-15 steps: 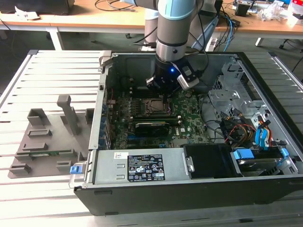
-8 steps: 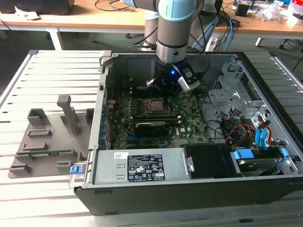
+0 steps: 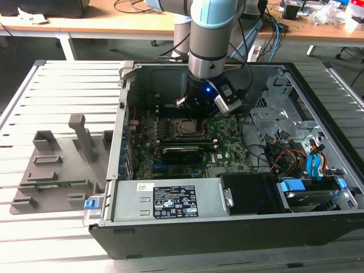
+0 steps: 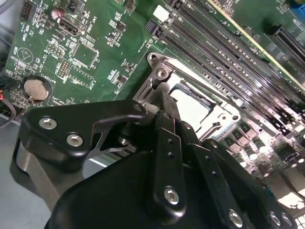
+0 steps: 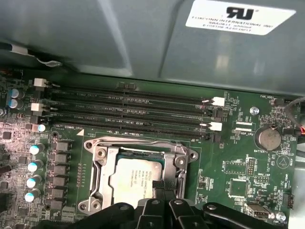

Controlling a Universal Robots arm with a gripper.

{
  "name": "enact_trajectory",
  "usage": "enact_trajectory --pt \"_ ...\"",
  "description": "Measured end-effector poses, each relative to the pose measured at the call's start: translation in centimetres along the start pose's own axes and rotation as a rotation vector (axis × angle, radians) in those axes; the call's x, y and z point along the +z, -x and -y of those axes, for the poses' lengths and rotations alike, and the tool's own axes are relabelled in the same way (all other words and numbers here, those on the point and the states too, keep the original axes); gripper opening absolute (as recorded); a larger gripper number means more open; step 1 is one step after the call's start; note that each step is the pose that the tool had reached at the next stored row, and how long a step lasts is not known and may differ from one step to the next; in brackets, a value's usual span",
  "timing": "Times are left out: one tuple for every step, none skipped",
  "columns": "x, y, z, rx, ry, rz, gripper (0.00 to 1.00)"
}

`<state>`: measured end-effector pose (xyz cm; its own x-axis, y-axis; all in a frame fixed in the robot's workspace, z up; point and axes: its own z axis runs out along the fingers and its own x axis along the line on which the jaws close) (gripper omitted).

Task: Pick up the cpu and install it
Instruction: 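Install the first cpu locking lever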

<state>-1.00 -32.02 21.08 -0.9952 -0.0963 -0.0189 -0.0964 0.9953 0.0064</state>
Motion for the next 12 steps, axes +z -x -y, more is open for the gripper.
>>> enact_trajectory --pt "-0.37 0.01 0.00 0.000 0.0002 0.0001 0.11" --pt "-0.65 0.02 0.00 0.000 0.0002 0.0002 0.11" --pt "-0.81 0.02 0.00 0.000 0.0002 0.0001 0.11" --pt "-0.91 0.02 0.00 0.000 0.0003 0.0002 0.11" --pt "-1.00 0.02 -0.01 0.000 0.0002 0.0002 0.11" --pt "-1.08 0.03 -0.01 0.000 0.0002 0.0001 0.11" --pt "-1.26 0.03 -0.01 0.000 0.0002 0.0001 0.11" --pt "-1.40 0.03 -0.01 0.000 0.0001 0.0001 0.11" --pt "-1.55 0.03 -0.01 0.000 0.0002 0.0001 0.11" --pt "-1.88 0.04 -0.01 0.000 0.0002 0.0002 0.11" --pt "-2.05 0.04 -0.01 0.000 0.0002 0.0002 0.11" --pt "-2.16 0.05 -0.01 0.000 0.0002 0.0001 0.11"
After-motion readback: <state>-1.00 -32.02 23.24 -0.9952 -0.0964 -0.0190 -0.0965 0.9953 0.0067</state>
